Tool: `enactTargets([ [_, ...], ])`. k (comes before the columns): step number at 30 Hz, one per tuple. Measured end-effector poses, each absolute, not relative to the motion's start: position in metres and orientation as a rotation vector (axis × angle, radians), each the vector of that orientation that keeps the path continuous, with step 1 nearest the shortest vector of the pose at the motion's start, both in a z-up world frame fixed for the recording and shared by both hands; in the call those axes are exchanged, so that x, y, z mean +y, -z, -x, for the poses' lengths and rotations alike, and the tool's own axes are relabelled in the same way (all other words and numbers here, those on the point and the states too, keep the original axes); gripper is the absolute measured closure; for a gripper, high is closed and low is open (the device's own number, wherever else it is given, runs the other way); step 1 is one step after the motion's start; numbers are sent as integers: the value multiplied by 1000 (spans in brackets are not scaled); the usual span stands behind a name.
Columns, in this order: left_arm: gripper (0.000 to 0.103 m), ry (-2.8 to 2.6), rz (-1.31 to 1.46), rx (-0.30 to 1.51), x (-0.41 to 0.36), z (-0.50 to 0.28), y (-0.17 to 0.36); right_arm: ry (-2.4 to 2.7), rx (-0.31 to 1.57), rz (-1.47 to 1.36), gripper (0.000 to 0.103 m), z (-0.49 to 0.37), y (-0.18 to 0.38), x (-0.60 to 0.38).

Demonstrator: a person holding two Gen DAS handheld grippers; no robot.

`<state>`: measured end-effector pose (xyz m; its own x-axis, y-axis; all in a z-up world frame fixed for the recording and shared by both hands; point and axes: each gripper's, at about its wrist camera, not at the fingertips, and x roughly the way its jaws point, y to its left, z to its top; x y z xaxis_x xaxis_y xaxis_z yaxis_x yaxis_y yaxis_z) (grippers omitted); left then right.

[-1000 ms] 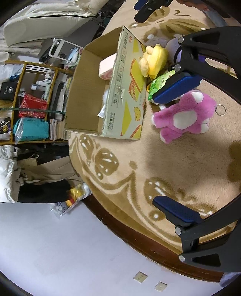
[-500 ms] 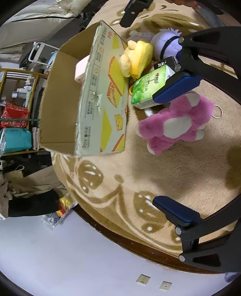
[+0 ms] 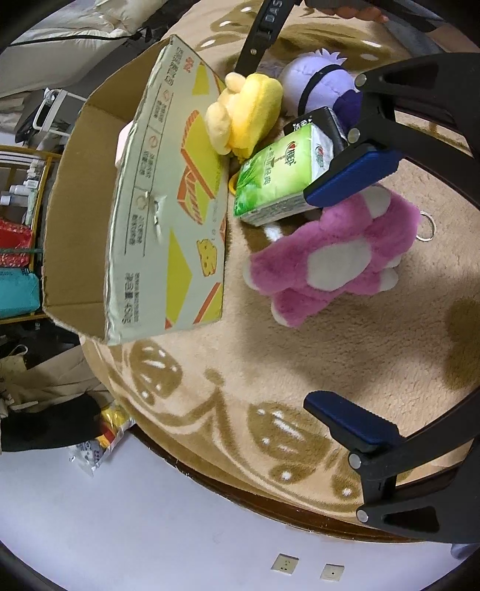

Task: Organize soft objects
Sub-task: 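Move the left tool to the pink plush bunny while the right tool approaches the clear bag, then close the left tool on the pink bunny while the right tool grips the clear bag with purple toy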

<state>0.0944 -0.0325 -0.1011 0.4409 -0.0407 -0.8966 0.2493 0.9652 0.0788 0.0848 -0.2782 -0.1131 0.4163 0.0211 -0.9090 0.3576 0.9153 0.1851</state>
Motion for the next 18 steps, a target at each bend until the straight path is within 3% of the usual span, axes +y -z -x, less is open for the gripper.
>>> enactTargets([
  [4,4,201,-219,1121,-35,-95,105,213,1206,-370,29,-88,126,-277],
  [18,4,271,-192,1192,-40,-99,117,224,1223,-356,29,-98,134,-277],
])
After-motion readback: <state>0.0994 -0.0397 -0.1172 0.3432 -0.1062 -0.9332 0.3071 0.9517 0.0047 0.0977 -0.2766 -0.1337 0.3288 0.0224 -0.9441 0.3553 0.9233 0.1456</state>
